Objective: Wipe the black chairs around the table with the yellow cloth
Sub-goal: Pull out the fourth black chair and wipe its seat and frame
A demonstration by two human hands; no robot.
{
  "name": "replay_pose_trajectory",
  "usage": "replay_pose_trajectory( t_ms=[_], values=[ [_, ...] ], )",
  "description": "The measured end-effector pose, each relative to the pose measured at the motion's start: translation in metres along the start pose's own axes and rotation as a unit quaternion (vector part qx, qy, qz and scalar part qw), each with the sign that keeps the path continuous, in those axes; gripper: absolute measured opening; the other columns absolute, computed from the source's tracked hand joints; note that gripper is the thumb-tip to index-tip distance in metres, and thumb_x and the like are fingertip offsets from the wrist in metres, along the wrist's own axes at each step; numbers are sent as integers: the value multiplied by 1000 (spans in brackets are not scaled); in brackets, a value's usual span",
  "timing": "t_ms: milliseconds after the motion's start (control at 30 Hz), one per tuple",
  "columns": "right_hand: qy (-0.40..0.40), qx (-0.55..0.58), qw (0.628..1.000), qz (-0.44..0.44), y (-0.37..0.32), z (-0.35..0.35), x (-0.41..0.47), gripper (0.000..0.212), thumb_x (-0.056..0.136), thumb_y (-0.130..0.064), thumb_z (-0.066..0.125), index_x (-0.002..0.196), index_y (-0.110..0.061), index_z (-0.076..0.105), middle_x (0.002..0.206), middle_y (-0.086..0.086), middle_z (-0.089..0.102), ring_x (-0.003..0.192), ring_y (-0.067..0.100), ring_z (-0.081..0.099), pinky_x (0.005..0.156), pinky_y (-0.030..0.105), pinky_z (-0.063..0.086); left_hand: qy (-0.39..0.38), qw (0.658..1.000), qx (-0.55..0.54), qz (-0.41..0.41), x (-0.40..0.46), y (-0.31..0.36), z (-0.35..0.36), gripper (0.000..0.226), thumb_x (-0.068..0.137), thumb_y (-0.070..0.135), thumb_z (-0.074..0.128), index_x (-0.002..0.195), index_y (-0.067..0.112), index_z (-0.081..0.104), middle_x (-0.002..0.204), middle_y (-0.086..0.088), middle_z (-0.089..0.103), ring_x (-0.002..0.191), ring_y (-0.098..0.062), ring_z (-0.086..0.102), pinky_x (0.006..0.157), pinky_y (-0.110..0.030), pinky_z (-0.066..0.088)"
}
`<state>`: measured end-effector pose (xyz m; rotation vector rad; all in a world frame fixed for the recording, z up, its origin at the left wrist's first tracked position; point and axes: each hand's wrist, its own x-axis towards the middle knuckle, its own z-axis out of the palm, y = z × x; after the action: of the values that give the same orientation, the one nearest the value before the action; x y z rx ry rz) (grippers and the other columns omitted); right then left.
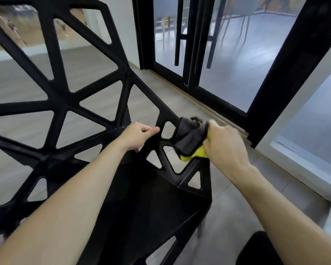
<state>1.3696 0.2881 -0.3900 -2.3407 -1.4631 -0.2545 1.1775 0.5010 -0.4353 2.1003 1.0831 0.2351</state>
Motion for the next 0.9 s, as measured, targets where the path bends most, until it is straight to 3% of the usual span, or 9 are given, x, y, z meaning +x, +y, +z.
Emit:
replay_pose_trajectory(
  t_ms=[100, 167, 233, 300, 467, 667, 767, 800, 900],
  values=[
    [172, 69, 979, -81, -37, -13, 50, 24, 94, -5, 62, 116, -14, 64, 89, 1, 67, 73, 22, 54, 67, 33, 44, 12, 998, 59, 22, -11, 1, -4, 26, 109, 44, 60, 106, 29, 81, 98, -3, 79, 75, -19, 72, 79, -31, 51],
    [124, 82, 973, -175, -61, 1, 76, 34, 98, -10, 65, 131, -20, 64, 123, -1, 69, 111, 23, 62, 96, 37, 52, 30, 992, 117, 25, -24, -10, -17, 27, 110, 35, 60, 131, 29, 75, 118, 4, 78, 102, -15, 73, 90, -31, 50],
    [18, -14, 968, -250, -67, 35, 70, 48, 97, -6, 52, 143, -17, 61, 159, 9, 51, 150, 34, 42, 125, 48, 34, 41, 983, 178, 17, -39, -28, -40, 29, 109, 33, 59, 137, 30, 70, 127, 4, 74, 117, -22, 68, 97, -37, 52],
    [-20, -87, 945, -314, -58, 63, 45, 53, 94, -11, 39, 141, -7, 64, 161, 17, 48, 155, 39, 37, 131, 49, 21, 35, 970, 241, 14, -52, -49, -61, 32, 108, 33, 62, 138, 27, 68, 133, 2, 70, 126, -25, 64, 105, -41, 51],
    [-105, -25, 899, -425, -71, 70, 27, 52, 95, -21, 33, 121, -6, 76, 133, 14, 72, 133, 32, 60, 126, 25, 17, 79, 938, 334, 35, -64, -72, -99, 38, 105, 35, 64, 141, 23, 67, 140, 1, 64, 134, -24, 57, 111, -44, 48],
    [-132, -41, 923, -358, -69, 82, 26, 63, 94, -10, 28, 146, -14, 63, 161, 8, 52, 157, 30, 36, 130, 49, 26, 301, 853, 410, 112, -53, -82, -158, 58, 94, 28, 73, 149, 13, 58, 152, -13, 52, 149, -36, 40, 129, -53, 27],
    [-201, -2, 913, -355, -110, 55, 56, 65, 77, 1, 38, 122, -33, 70, 115, -7, 76, 125, 25, 65, 108, 41, 48, 289, 837, 459, 76, -43, -89, -187, 77, 103, 37, 63, 168, 14, 29, 172, -8, 28, 164, -31, 16, 136, -49, 1],
    [-168, 13, 929, -330, -126, 41, 76, 67, 76, 5, 42, 122, -36, 68, 103, -7, 75, 112, 23, 68, 95, 42, 55, 278, 831, 477, 67, -40, -91, -189, 79, 105, 39, 60, 170, 16, 22, 175, -8, 20, 166, -31, 8, 136, -49, -3],
    [38, -12, 958, -283, -164, 9, 144, 66, 82, 4, 63, 139, -28, 65, 120, 3, 65, 115, 29, 57, 83, 45, 56, 250, 798, 546, 45, -40, -100, -185, 75, 106, 41, 52, 171, 23, 20, 178, -14, 1, 166, -35, -9, 134, -56, -7]
  ],
)
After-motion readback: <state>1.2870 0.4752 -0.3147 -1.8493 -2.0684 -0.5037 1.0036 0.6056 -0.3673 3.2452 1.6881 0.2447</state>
